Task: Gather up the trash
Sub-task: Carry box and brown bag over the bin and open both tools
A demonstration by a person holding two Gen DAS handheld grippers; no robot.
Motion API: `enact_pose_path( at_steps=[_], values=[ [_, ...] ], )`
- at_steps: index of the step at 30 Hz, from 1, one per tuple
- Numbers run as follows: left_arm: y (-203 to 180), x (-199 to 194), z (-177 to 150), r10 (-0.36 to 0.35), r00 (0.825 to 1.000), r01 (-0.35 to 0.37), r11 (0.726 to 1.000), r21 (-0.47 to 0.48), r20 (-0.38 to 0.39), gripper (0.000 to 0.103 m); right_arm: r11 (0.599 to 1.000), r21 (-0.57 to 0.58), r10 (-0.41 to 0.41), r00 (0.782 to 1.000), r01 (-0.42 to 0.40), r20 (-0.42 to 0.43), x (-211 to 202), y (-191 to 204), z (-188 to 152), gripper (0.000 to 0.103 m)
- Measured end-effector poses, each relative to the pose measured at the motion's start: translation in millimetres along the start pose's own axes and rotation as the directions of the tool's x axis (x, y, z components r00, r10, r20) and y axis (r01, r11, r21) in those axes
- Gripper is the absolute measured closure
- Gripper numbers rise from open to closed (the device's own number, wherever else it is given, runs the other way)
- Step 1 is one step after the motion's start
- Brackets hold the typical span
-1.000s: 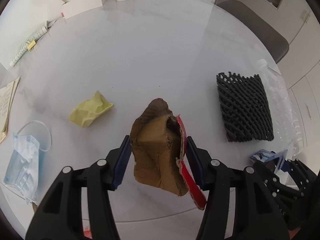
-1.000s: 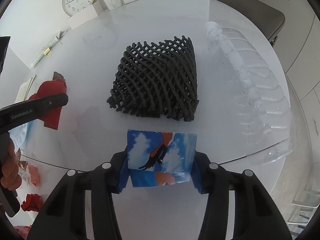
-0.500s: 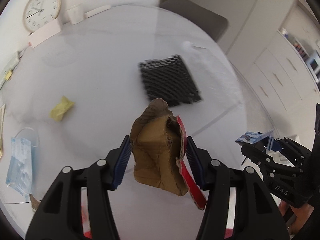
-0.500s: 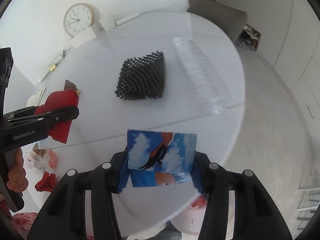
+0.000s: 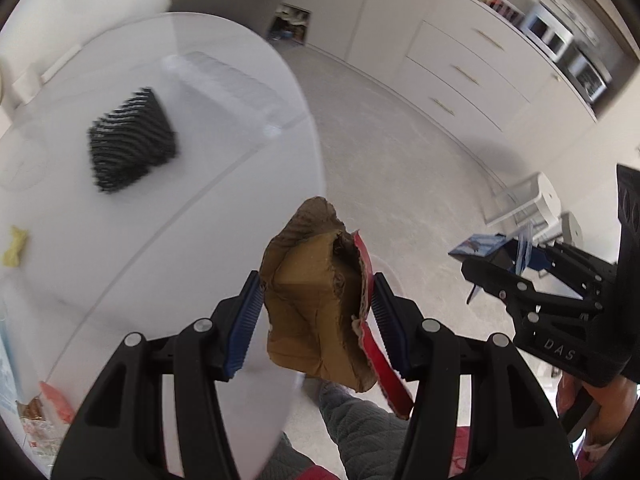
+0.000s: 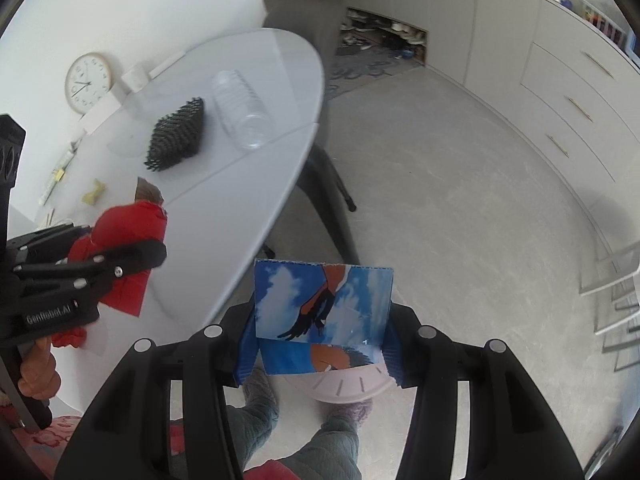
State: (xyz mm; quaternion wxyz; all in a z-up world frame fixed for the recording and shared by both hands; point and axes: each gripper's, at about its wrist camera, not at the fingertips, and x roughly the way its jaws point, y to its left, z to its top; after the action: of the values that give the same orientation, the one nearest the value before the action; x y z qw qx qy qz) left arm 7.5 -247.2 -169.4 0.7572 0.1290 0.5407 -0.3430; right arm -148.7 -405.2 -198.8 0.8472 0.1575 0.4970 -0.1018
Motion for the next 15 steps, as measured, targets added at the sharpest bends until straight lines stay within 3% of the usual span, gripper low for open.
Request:
enact_pose_path(
  at_steps=[7, 15],
  values=[
    [-52.7, 25.4, -14.6, -0.03, 0.998, 0.032, 0.999, 0.033, -0.05, 0.049, 0.999, 0.043, -0.031, 0.999, 0.031, -0.009, -9.9, -43.9, -15.9, 0.052],
    [-76.9, 47.1, -22.1, -0.01, 0.997, 0.013, 0.999, 0.04, -0.078, 0.049, 0.999, 0.036, -0.024, 1.0, 0.025, -0.021, -10.7, -66.2, -23.0, 0.052]
  ],
)
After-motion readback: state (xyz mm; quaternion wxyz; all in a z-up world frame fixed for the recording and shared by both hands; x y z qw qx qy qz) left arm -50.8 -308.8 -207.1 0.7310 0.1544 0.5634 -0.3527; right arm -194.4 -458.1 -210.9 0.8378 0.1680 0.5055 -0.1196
